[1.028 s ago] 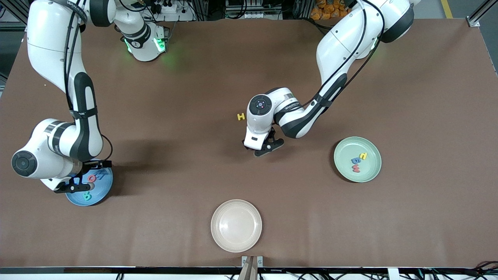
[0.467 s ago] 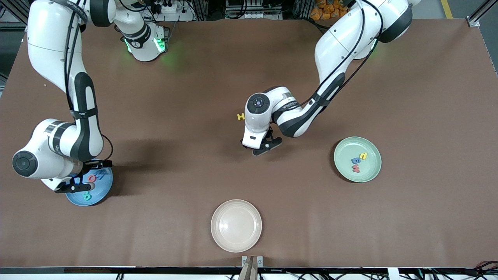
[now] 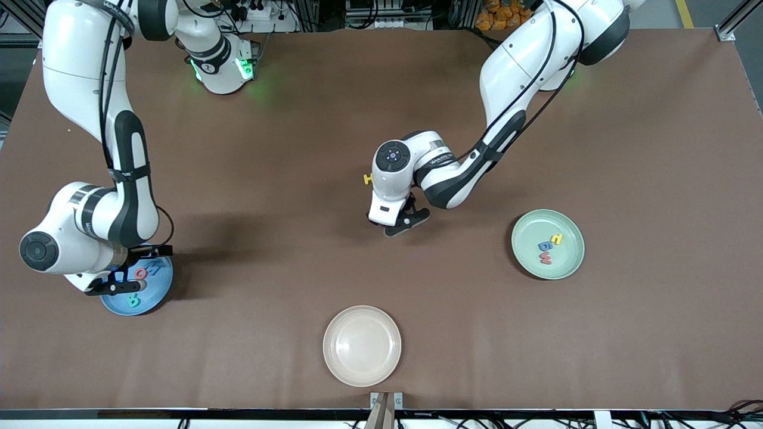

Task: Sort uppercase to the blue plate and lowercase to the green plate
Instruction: 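Lower the left gripper and grasp the blue 'e' letter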

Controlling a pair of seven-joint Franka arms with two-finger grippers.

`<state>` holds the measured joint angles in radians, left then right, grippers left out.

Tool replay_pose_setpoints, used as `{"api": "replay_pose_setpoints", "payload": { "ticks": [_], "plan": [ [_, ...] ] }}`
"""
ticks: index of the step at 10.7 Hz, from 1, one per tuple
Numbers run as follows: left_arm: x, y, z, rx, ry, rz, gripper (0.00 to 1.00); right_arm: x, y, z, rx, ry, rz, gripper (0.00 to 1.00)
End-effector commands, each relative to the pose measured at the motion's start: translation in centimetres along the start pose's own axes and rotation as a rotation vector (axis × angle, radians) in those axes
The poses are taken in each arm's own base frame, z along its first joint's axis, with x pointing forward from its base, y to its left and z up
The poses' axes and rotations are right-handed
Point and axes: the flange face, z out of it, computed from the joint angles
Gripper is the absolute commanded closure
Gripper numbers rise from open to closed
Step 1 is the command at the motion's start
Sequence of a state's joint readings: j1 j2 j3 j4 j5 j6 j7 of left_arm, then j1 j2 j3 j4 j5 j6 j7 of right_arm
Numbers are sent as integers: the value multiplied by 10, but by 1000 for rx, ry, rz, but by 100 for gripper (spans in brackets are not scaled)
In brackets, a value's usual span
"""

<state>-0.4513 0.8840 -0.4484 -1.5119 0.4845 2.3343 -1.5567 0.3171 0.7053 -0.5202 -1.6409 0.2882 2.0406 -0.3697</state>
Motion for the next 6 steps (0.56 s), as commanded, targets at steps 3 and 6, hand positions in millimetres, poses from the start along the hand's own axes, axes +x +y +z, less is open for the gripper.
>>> {"api": "replay_pose_setpoints", "payload": {
  "ticks": [3, 6],
  "plan": [
    [5, 2, 5, -3, 16, 0, 77, -3, -5, -9, 17, 3, -6, 0],
    [6, 3, 1, -3, 24, 38, 94, -2, -11, -10, 19, 5, -11, 0]
  ]
}}
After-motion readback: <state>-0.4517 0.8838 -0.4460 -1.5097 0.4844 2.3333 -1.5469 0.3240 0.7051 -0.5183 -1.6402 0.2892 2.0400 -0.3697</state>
